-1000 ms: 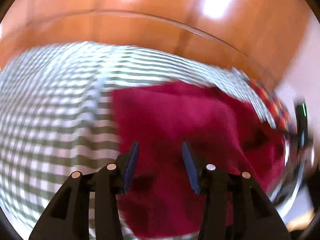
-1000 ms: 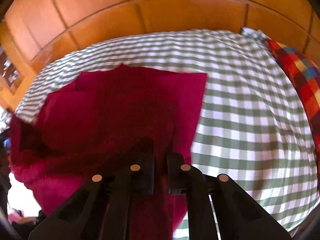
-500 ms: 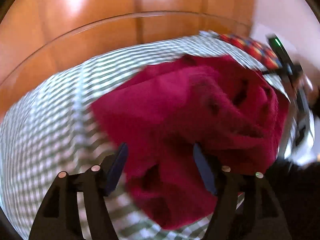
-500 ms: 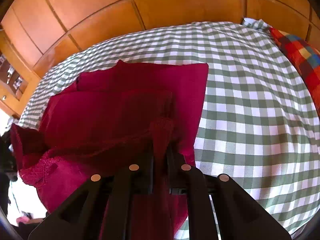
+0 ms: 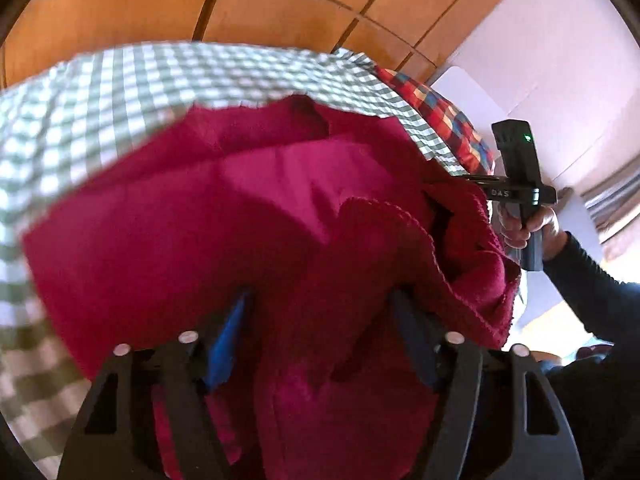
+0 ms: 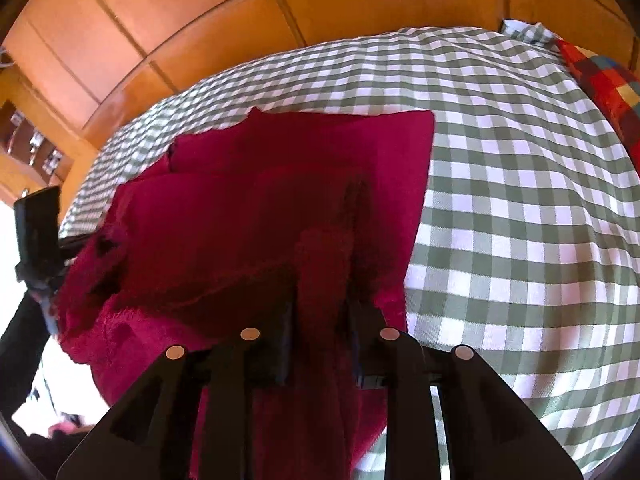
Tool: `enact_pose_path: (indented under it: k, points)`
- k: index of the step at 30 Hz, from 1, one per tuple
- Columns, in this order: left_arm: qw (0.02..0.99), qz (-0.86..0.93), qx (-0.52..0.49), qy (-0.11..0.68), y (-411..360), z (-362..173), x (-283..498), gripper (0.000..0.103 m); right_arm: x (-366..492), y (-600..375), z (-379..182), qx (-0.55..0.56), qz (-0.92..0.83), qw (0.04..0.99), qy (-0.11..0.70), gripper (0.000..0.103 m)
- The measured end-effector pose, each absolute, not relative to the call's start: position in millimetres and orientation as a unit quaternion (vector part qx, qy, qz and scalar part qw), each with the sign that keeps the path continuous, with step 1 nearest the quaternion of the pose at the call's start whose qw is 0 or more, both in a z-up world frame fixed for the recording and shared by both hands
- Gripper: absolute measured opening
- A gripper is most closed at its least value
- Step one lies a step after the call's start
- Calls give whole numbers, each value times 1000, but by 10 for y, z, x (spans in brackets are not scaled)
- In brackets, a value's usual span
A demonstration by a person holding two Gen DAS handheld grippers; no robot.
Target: Fold small clothes
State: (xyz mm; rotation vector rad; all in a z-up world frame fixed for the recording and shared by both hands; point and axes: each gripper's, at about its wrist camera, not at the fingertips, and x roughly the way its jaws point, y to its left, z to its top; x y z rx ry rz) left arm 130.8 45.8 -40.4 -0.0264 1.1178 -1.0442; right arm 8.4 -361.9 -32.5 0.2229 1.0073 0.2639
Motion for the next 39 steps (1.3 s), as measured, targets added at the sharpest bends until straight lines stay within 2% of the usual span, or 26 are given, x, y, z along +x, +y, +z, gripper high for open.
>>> enact_pose_path:
  k: [1,2,3,4,5,6,9,13,20,25,31,33,34,37,38,39]
  points:
    - [720,-474,-15,507,451,-428,1291,58,73,-3606,-326,101,126,861,482,22]
    - [719,-475,-22,506,436,-455,1281,47,62,-3585,-325,93,124,862,483,22]
    - [720,-476,-24,504,414,-470,1275,40,50,-3550,-316,82,119,864,481,22]
    - [726,-473,-16,499,383,-453,1249,25,36,-3505,-302,69,114,867,480,21]
    - [734,-468,-7,492,355,-420,1201,14,24,-3467,-291,59,114,868,479,11]
    - [740,-463,-2,488,337,-392,1170,12,1,-3409,-260,43,112,870,478,9]
    - [770,-445,-5,457,387,-178,1097,11,-80,-3283,-131,-1,106,877,469,8]
    - [817,-410,-72,398,781,193,904,10,-253,-3228,195,-26,106,893,436,8]
    - [870,-317,-187,327,1590,536,807,9,-117,-3474,741,27,68,935,347,8]
    - [865,-250,-227,370,1648,312,1329,9,542,-3577,589,74,12,932,355,8]
    - [842,-161,-214,469,1299,-243,2039,10,1210,-3670,-239,97,-53,886,450,8]
    - [840,-145,-190,488,1185,-385,2141,13,1220,-3671,-276,101,-49,890,442,8]
    - [839,-136,-174,497,1138,-447,2167,21,1200,-3694,-254,105,-40,892,438,8]
    - [837,-140,-185,496,1203,-475,2092,34,1049,-3759,-145,111,-12,895,432,23]
    - [836,-143,-195,493,1272,-457,2029,39,946,-3807,-104,118,1,896,427,33]
    - [836,-146,-202,489,1345,-428,1949,40,862,-3852,-75,126,11,896,425,45]
